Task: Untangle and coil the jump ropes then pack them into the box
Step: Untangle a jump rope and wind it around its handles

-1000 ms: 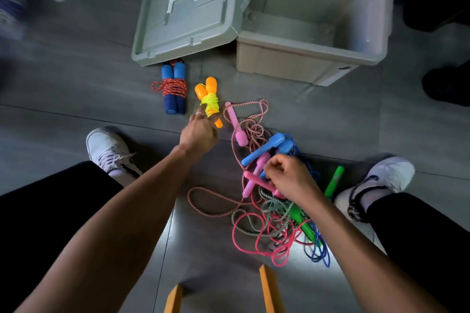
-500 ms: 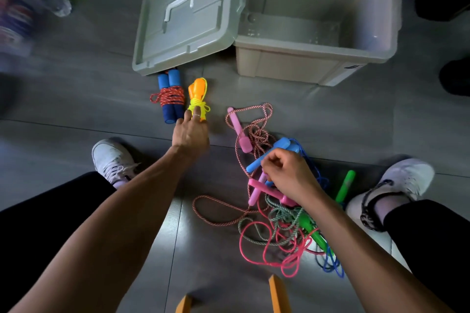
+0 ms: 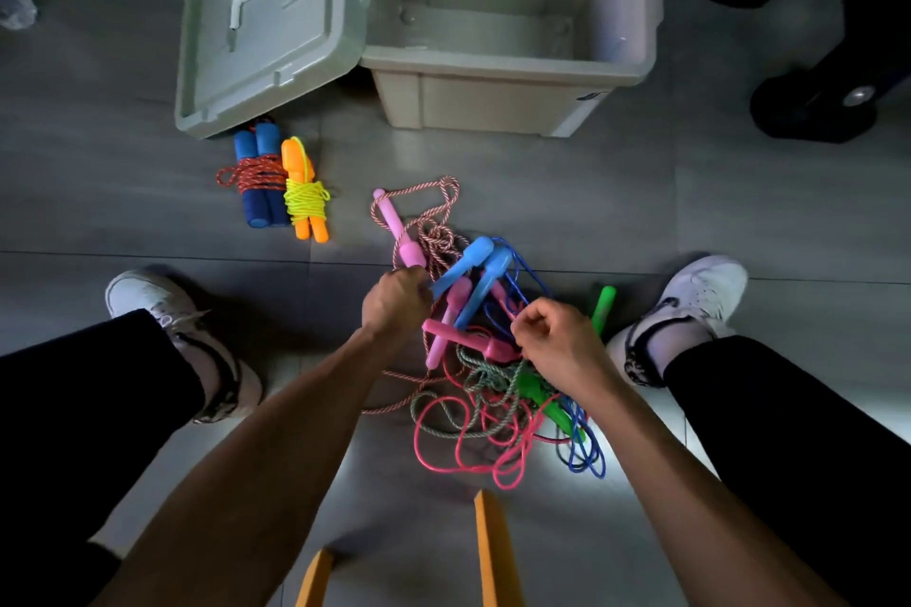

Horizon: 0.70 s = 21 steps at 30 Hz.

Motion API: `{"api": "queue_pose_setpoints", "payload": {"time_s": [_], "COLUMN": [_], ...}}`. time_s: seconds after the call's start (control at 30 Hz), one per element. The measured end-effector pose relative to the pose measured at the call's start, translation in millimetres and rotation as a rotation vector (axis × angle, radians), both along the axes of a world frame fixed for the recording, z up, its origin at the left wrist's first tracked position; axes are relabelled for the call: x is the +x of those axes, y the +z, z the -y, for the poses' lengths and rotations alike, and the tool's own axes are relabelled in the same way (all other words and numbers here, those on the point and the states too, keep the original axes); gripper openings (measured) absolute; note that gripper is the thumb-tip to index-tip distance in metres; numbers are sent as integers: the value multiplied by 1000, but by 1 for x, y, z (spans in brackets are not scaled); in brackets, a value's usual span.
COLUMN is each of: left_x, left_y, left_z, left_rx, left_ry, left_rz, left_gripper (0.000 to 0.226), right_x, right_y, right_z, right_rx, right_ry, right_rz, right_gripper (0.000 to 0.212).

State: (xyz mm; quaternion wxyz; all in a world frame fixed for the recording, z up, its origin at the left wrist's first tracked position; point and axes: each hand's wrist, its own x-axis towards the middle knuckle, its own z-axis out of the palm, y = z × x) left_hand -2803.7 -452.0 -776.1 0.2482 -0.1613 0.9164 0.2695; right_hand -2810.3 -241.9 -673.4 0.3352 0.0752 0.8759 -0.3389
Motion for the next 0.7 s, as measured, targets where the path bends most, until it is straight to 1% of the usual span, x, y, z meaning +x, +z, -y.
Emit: {"api": "queue_pose_setpoints", "payload": {"time_s": [0.07, 0.13, 0.17, 0.27, 0.37, 0.47, 0.53, 0.57, 0.6, 0.63, 0.7], "left_x": [-4, -9, -12, -17, -15, -8, -2, 2, 6, 11, 25], "left_y": [-4, -4, -3, 13, 48, 97, 135, 154, 175, 196, 237], "left_z": [-10, -18, -21, -23, -10, 7, 15, 17, 19, 20, 23], "left_rx": [0, -30, -49, -91, -167, -271, -336, -382, -431, -473, -493], "left_ry": [42, 38, 26, -2, -56, -152, -231, -284, -345, -402, -467], "left_rz": [74, 104, 99, 66, 3, -76, -114, -130, -145, -167, -238], "left_gripper": [15, 21, 25, 19, 25, 29, 33, 37, 39, 40, 35], "right_x": [4, 6, 6, 5, 3, 4, 5, 6, 7, 8, 12], "right_y": [-1, -1, 0, 5, 12, 24, 40, 48, 59, 70, 95], "right_z": [-8, -16, -19, -26, -21, -5, 5, 8, 11, 15, 22], "right_rx": [4, -20, -28, -2, 35, 75, 83, 75, 62, 43, -18], "right_ry": [12, 2, -12, -26, -10, 100, 164, 172, 178, 200, 293], "right_rz": [-19, -23, -28, -58, -102, -122, -175, -213, -244, -270, -309], "right_gripper": [13, 12, 11, 12, 13, 14, 15, 17, 25, 37, 60]}}
